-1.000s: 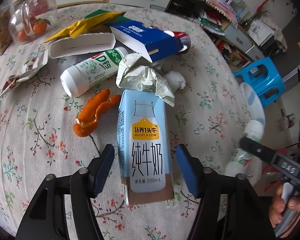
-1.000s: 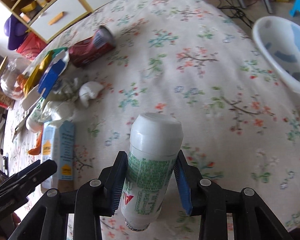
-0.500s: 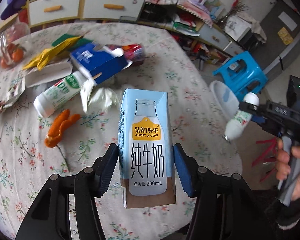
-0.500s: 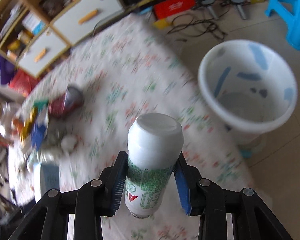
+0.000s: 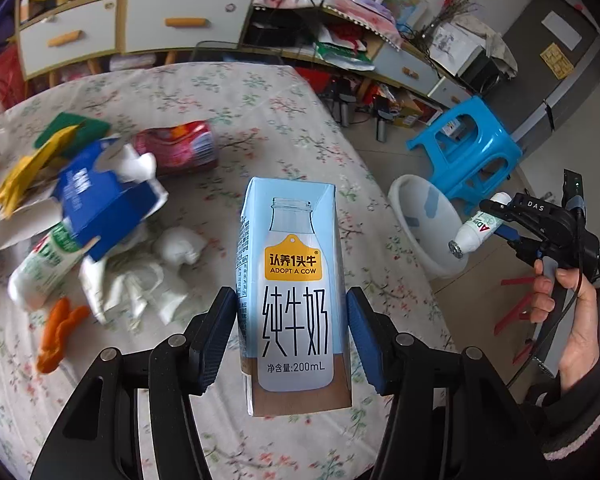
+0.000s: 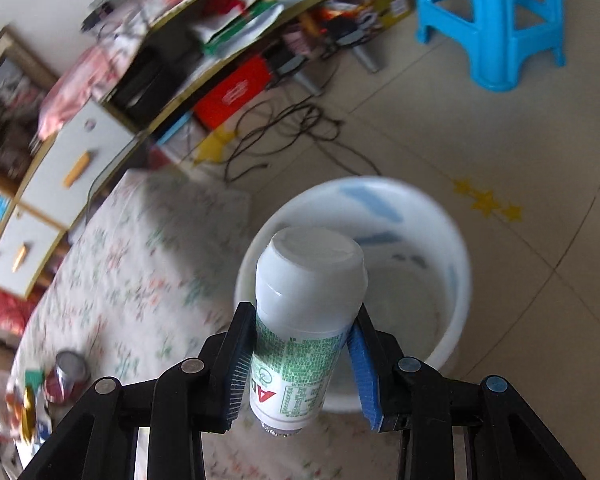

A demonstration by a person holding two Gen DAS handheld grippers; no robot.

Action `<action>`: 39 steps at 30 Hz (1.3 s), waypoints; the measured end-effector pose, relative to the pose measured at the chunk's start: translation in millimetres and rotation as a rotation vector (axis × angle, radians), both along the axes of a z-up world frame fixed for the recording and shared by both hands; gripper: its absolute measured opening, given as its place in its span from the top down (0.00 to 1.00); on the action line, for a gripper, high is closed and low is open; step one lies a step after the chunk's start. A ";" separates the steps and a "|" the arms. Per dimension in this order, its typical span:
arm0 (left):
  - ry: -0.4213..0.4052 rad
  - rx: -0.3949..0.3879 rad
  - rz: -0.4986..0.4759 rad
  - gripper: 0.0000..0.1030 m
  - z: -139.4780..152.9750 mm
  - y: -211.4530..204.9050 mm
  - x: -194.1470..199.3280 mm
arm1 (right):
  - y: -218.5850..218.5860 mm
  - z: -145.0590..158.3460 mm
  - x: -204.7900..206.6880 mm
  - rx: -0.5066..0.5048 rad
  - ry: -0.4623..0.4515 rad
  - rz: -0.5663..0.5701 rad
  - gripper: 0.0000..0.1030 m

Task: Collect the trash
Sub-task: 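Carry the white bottle over the white bin and open the right gripper, then carry the milk carton over the bin and open the left gripper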

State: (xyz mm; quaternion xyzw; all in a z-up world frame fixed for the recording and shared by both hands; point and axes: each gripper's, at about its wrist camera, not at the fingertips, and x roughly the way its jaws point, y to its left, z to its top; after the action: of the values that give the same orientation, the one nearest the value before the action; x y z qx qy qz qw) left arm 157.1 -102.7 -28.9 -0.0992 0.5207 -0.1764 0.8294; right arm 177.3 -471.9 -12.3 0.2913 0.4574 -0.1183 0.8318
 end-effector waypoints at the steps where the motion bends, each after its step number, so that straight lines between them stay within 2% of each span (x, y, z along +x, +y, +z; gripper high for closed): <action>1: -0.001 -0.002 -0.010 0.43 -0.2 -7.1 4.0 | -5.1 -0.5 0.4 -0.009 -0.005 -0.011 0.60; 4: -0.013 -0.013 -0.044 0.43 0.6 -29.7 14.5 | -16.8 -1.9 2.7 -0.020 -0.019 -0.020 0.59; 6: -0.021 -0.020 -0.071 0.43 1.1 -46.8 20.6 | -25.7 -3.6 4.2 0.002 -0.003 -0.018 0.46; 7: -0.023 -0.024 -0.083 0.43 0.2 -54.2 23.8 | -28.2 -4.2 2.1 0.014 0.002 -0.023 0.35; 8: -0.024 -0.029 -0.096 0.43 0.6 -62.3 27.1 | -32.0 -2.8 -1.2 0.022 0.002 -0.036 0.30; 19: -0.024 -0.077 -0.221 0.43 -6.0 -168.0 60.1 | -62.7 10.7 -38.0 -0.029 0.049 -0.045 0.21; 25: -0.036 -0.080 -0.240 0.43 -14.8 -205.1 71.9 | -74.0 15.5 -49.7 -0.054 0.052 -0.041 0.20; 29: -0.073 -0.086 -0.243 0.41 -14.3 -214.9 78.4 | -75.9 17.3 -50.9 -0.071 0.048 -0.037 0.20; 31: -0.074 -0.069 -0.206 0.31 -12.9 -212.7 81.7 | -76.3 16.6 -49.9 -0.073 0.052 -0.034 0.20; 32: -0.072 -0.063 -0.191 0.22 -11.9 -211.1 82.1 | -76.3 16.2 -49.2 -0.073 0.054 -0.032 0.20; 33: -0.075 -0.057 -0.181 0.18 -10.2 -208.1 82.1 | -75.8 16.1 -48.4 -0.074 0.057 -0.032 0.20; 37: -0.104 0.006 -0.164 0.16 -1.2 -190.7 78.2 | -72.6 15.9 -45.9 -0.081 0.073 -0.024 0.19; 39: -0.115 0.021 -0.153 0.11 1.5 -179.8 75.4 | -68.0 16.6 -43.5 -0.084 0.073 -0.008 0.18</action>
State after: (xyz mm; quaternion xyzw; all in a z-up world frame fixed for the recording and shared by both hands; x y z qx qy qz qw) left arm 232.5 -282.4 -27.3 -0.0400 0.4802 -0.2392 0.8430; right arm 133.8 -539.9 4.4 0.2535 0.4810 -0.1514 0.8255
